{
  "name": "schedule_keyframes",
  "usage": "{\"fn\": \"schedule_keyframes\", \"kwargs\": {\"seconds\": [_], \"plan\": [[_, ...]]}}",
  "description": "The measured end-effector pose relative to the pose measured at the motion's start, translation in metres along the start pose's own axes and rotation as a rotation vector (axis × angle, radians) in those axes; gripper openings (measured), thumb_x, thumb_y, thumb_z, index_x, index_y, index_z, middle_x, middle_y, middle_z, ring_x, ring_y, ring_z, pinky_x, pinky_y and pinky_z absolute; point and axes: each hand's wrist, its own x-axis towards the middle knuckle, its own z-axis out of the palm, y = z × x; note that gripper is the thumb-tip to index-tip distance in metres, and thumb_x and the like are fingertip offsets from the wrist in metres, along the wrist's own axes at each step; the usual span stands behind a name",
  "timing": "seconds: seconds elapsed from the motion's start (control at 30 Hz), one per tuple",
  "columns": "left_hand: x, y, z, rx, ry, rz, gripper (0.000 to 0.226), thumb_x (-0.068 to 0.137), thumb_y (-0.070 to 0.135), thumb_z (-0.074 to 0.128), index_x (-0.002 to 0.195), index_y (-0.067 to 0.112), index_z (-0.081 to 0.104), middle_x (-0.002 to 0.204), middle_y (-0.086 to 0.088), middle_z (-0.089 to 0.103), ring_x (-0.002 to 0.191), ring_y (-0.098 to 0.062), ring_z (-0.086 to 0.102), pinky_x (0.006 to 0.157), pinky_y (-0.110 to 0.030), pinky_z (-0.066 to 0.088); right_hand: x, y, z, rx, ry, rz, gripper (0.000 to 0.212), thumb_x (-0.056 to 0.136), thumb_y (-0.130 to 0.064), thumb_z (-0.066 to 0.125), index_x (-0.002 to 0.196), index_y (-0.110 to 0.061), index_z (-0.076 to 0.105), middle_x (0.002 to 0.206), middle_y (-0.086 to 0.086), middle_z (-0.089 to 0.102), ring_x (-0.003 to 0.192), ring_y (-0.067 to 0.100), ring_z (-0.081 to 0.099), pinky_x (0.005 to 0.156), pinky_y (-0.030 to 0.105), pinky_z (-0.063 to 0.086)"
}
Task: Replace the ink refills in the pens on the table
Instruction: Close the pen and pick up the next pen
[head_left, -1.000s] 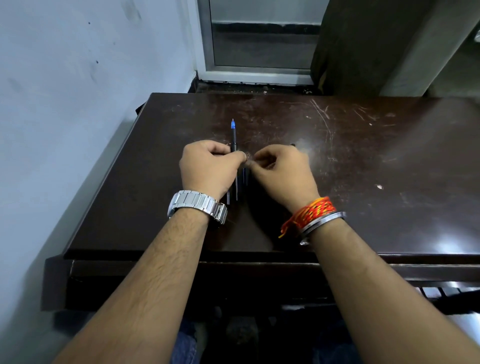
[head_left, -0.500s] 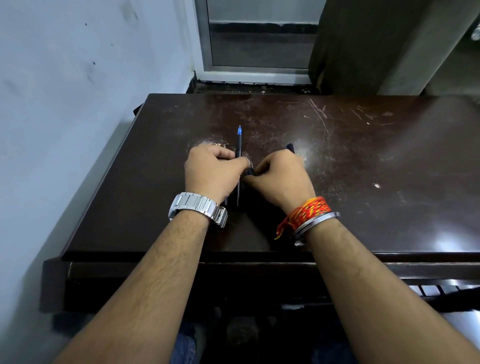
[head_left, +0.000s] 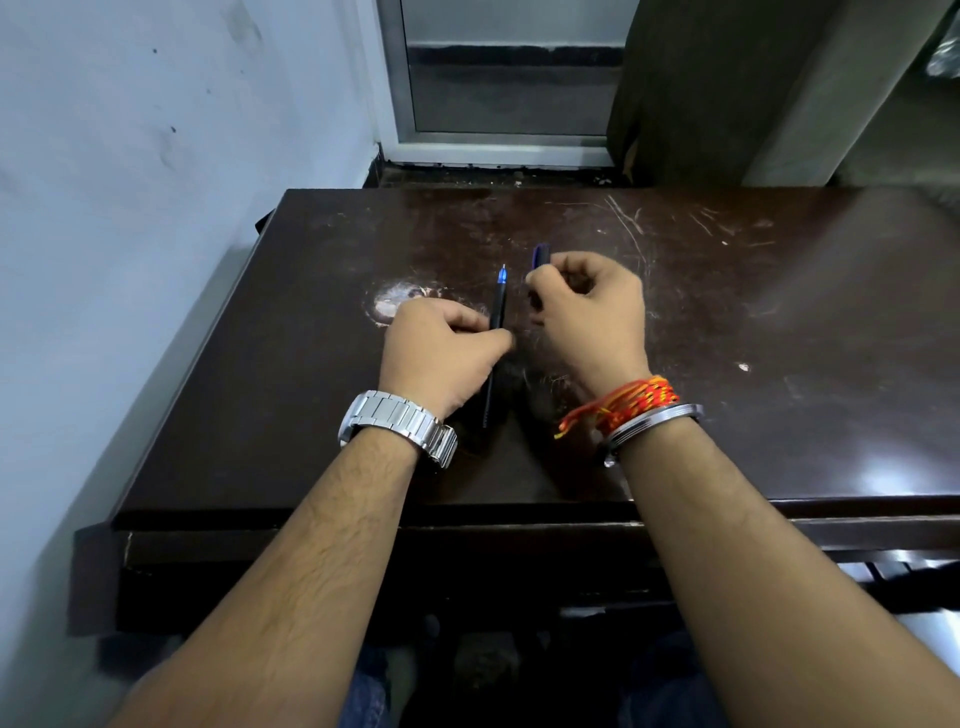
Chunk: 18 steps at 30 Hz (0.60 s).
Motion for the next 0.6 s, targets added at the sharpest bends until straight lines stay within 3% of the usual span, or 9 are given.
{"fn": "schedule_keyframes", "kwargs": {"seconds": [0.07, 0.17, 0.6], "plan": [[-0.0001, -0.0005, 0.0006, 0.009, -0.036, 0.007, 0.017, 0.061, 0.029, 0.083, 0.054, 0.025, 0.068, 0.049, 0.013, 0.065, 0.043, -0.006, 0.059, 0.053, -0.02, 0.046, 0.0034, -0.0021, -0.0014, 0.24, 0.016, 0.025, 0.004, 0.082, -0.012, 0.07, 0.083, -0.016, 0.07, 0.068, -0.002, 0.07, 0.058, 0.009, 0.067, 0.066, 0.034, 0.06], [-0.0015, 0.0002, 0.0021, 0.03, -0.095, 0.025, 0.015, 0.062, 0.029, 0.083, 0.058, 0.023, 0.07, 0.046, 0.013, 0.063, 0.04, -0.003, 0.056, 0.054, -0.02, 0.046, 0.0064, -0.0034, -0.004, 0.473, -0.004, 0.059, 0.005, 0.087, -0.005, 0.069, 0.092, -0.007, 0.068, 0.073, 0.003, 0.07, 0.062, 0.007, 0.067, 0.059, 0.022, 0.055], [-0.0048, 0.0024, 0.0042, 0.092, -0.134, 0.06, 0.014, 0.065, 0.027, 0.081, 0.06, 0.027, 0.067, 0.044, 0.014, 0.061, 0.038, 0.003, 0.054, 0.051, -0.016, 0.041, 0.0061, -0.0032, -0.005, 0.495, -0.11, 0.07, 0.012, 0.092, -0.005, 0.065, 0.104, -0.002, 0.067, 0.076, 0.004, 0.07, 0.062, 0.008, 0.066, 0.062, 0.021, 0.053]]}}
